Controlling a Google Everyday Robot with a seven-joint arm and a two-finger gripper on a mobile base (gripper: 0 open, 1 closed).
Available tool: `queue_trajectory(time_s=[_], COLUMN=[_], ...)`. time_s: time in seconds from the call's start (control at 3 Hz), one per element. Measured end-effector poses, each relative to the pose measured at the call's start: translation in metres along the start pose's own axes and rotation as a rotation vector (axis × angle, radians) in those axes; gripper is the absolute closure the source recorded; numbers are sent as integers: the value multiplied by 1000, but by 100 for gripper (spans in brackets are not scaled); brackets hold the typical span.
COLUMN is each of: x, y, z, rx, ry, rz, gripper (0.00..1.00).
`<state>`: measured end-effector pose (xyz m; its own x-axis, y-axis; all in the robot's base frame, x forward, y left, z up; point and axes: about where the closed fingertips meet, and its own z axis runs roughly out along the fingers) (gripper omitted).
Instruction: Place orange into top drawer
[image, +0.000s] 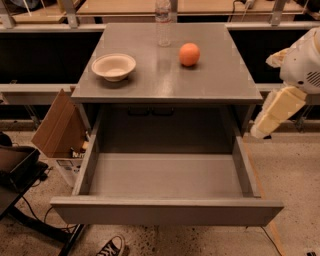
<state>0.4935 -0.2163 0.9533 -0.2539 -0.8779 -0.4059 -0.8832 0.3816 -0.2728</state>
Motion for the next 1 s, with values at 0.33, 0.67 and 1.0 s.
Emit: queue_trajectory(time_s=[0.33, 0.67, 1.0], x=[-50, -91, -83], y=[-89, -143, -165], z=[76, 125, 149], rx=[21, -2, -5], ry=[-294, -477, -511], rz=[62, 92, 128], gripper=[0, 0, 0])
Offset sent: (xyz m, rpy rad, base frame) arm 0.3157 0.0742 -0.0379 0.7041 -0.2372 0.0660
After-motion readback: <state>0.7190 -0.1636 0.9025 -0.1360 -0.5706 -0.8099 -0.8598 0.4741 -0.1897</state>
